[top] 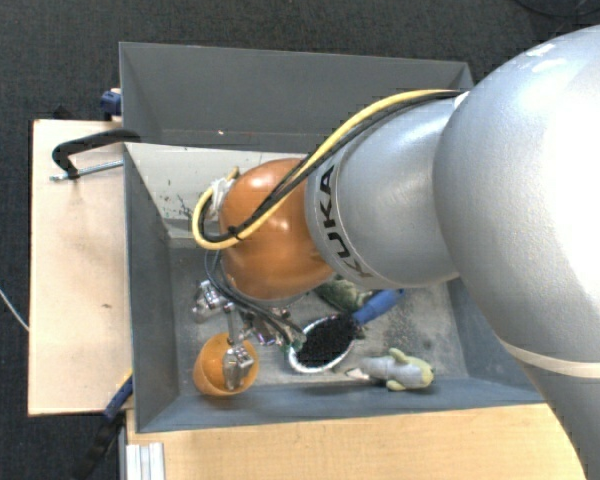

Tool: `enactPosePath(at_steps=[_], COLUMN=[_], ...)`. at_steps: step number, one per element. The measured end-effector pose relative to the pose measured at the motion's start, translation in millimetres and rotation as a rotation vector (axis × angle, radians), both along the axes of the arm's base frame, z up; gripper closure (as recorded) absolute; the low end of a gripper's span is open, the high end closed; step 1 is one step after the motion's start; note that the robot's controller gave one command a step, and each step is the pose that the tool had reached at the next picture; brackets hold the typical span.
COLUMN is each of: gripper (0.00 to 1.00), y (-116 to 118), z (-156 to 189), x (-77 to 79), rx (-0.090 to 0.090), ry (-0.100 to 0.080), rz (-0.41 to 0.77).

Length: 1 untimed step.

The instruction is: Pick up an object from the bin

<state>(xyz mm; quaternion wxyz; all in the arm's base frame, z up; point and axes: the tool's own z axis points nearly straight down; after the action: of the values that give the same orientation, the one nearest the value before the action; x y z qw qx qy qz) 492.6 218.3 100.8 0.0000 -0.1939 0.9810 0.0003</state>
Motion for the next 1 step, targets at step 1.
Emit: enactPosePath(at_steps=[1], gripper=[0.00], y=[14.7], z=[-27.8], x=[1.3], rx=[0.002], ry=[-0.006], rz=[0.361])
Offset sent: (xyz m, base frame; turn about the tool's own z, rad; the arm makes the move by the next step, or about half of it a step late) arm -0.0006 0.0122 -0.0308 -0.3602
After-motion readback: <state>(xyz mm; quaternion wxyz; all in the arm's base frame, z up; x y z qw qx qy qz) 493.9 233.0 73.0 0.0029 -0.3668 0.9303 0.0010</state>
